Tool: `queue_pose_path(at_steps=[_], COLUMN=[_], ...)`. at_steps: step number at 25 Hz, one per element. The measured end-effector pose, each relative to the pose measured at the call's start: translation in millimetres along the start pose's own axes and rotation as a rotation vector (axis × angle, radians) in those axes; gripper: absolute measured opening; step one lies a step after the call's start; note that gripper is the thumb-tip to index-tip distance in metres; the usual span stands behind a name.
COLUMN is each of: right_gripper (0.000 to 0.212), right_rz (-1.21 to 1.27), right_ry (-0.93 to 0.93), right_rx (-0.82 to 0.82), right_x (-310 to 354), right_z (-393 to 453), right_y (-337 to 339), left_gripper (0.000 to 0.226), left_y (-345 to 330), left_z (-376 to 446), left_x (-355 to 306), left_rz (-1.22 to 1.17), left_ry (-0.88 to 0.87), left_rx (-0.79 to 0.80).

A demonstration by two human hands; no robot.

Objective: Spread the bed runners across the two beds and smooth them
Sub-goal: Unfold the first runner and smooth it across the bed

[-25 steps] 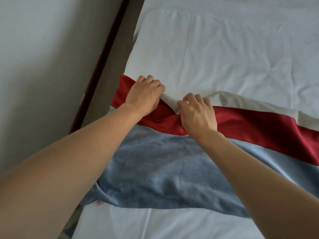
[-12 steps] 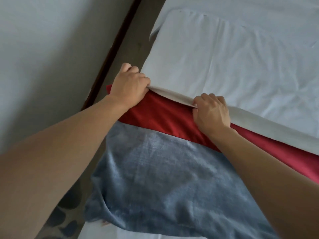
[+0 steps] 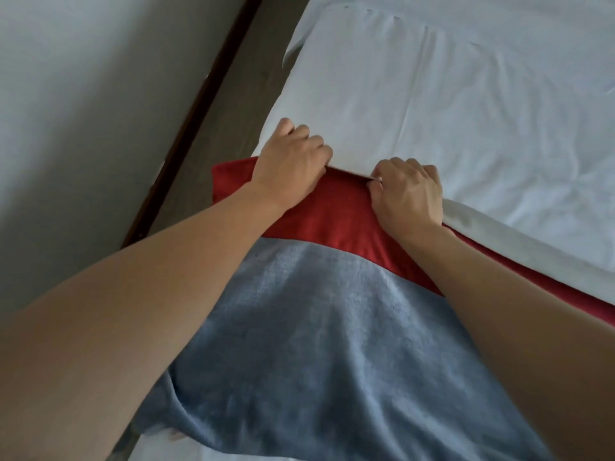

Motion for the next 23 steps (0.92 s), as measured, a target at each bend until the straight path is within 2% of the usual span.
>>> queue_pose_path(at_steps=[4, 10, 15, 18, 20, 23], right_gripper=[0.013, 0.029, 0.016, 0.011, 0.012, 0.015], right_rz=[-0.016, -0.065, -0.195, -0.199, -0.197, -0.2], right_ry=[-0.033, -0.035, -0.079, -0.054, -0.109, -0.182], right_rx=[0.096, 0.064, 0.078, 0.034, -0.02, 0.05], right_x=[-5.0, -42.2, -113.0, -136.9, -150.7, -163.3], right_z=[-1.8, -57.0, -96.3, -86.2, -63.0, -40.0], right_y=[-5.5, 33.9, 55.7, 58.4, 63.3, 55.1], left_gripper=[0.014, 0.014, 0.009, 0.016, 0.024, 0.034], left_y=[-2.0, 5.2, 4.4, 2.9, -0.7, -14.0], left_z=[7.7, -14.5, 20.4, 47.9, 70.6, 92.1], left_x=[-5.7, -38.2, -108.7, -113.0, -105.9, -105.2], left_rz=[-0.026, -0.126, -0.118, -0.16, -0.203, -0.163], left_ry=[0.037, -0.02, -0.15, -0.101, -0.029, 0.06], left_rx=[0.011, -0.039, -0.052, -0.042, 0.01, 0.103])
Point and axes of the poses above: each hand's wrist, its own z-axis towards the middle knuckle, its own y-axis out of the back of the hand, x = y × z, the point moved 5 cm from there along z, towards the middle knuckle, and after that the axes turned 7 degrees about z, right-handed, at the moved point
